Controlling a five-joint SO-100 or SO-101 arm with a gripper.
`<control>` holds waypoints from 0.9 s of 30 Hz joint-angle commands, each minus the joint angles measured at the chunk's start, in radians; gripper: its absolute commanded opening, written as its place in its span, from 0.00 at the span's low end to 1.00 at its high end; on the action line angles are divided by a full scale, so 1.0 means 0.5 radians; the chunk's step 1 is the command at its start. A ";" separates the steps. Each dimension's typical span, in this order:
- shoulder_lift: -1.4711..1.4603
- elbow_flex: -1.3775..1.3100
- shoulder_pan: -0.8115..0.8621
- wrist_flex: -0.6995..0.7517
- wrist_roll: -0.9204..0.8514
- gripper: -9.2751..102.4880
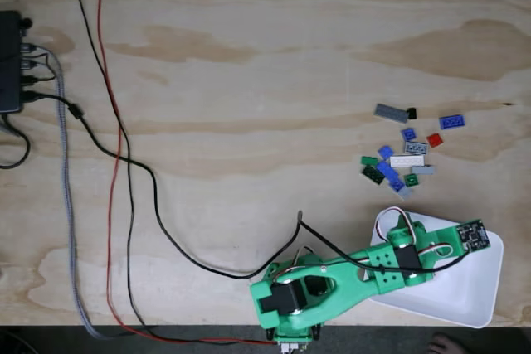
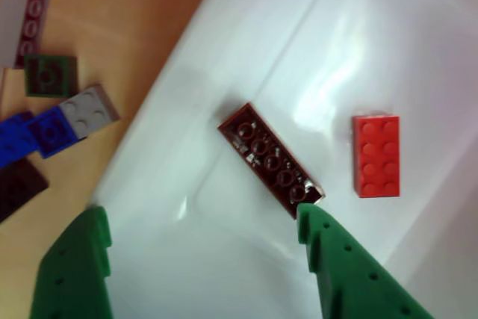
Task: Put all lego bricks in the bin.
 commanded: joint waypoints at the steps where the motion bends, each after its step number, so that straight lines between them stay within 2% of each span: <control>1: -0.178 -0.696 -0.565 0.445 0.393 0.36; 4: -0.383 -1.273 -1.012 0.933 0.650 0.36; 6: -0.568 -1.466 -1.273 1.031 0.792 0.35; 8: -0.681 -1.463 -1.390 1.031 0.761 0.34; 10: -0.792 -1.295 -1.381 0.684 0.669 0.29; 13: -0.884 -0.960 -1.246 0.239 0.239 0.19; 15: -0.896 -0.884 -1.157 0.129 0.150 0.11; 18: -0.822 -0.807 -1.003 -0.040 0.089 0.10; 22: -0.684 -0.776 -0.749 -0.009 -0.083 0.08; 27: -0.592 -0.448 -0.552 -0.291 -0.298 0.08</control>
